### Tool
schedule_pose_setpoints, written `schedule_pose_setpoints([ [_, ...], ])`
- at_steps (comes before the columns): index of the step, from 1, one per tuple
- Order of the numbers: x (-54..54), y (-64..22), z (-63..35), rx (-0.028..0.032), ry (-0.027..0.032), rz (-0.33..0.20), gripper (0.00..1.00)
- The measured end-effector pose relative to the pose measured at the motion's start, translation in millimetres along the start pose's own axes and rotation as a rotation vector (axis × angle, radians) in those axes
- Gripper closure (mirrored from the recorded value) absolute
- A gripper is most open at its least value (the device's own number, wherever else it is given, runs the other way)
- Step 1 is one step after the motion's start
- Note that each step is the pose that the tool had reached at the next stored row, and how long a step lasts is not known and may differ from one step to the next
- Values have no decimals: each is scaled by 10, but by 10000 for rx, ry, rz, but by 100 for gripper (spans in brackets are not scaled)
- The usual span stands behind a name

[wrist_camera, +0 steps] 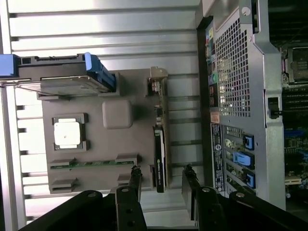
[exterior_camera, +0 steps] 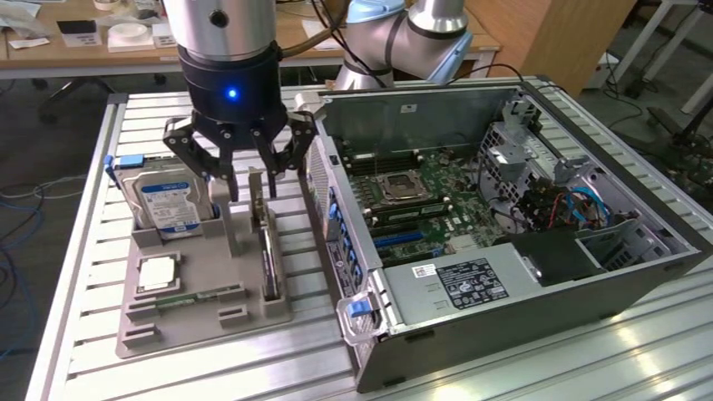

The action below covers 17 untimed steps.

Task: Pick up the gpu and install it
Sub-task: 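Pick up the gpu and move the gpu toward the slot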

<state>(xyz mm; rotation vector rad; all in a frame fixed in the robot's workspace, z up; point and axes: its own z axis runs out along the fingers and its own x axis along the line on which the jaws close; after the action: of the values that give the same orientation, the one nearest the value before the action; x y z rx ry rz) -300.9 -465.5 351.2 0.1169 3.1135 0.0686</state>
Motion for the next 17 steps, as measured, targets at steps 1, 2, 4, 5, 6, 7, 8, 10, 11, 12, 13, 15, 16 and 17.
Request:
schedule_pose_setpoints([
  [1,0,-1,6,2,2,0,53],
  [2,0,-2,16,2,1,-1,53],
  [4,0,-4,47,3,2,-2,53],
  [5,1,-5,67,2,2,-2,53],
  [6,1,-6,85,2,2,-2,53],
  [7,2,-7,103,2,2,-2,53],
  [8,2,-7,121,2,2,-2,53],
  [10,3,-9,155,1,1,-2,53],
  [11,3,-10,173,2,2,-2,53],
  [12,3,-11,192,2,3,-2,53],
  [13,4,-11,210,2,3,-2,53],
  [15,5,-13,245,3,3,-2,53],
  [16,5,-14,264,2,2,-2,53],
  [17,6,-15,282,2,2,-2,53],
])
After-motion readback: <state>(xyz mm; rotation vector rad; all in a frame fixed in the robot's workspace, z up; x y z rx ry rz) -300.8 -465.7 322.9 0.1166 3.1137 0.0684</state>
